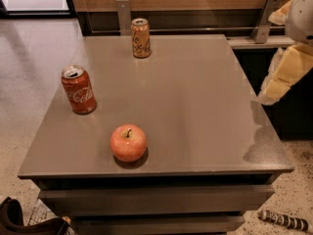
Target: Move orange can near apple
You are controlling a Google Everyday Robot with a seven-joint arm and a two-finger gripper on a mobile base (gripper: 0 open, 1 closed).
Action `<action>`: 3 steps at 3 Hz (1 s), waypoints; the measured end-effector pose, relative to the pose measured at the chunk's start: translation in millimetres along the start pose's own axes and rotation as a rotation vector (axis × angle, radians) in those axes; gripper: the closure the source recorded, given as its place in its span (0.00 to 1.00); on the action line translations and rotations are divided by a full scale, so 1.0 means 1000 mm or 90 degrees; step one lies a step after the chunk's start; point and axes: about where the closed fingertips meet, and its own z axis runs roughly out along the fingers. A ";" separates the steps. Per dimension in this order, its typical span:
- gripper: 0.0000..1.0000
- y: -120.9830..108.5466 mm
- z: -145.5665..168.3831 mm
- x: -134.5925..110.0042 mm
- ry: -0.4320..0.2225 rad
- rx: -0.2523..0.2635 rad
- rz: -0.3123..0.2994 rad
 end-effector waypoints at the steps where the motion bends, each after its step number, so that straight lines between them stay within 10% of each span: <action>1: 0.00 -0.054 0.015 -0.007 -0.064 0.050 0.042; 3: 0.00 -0.118 0.071 -0.071 -0.372 0.084 0.127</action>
Offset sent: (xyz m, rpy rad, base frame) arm 0.2053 0.0126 0.0524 0.6743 -0.5275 -0.0884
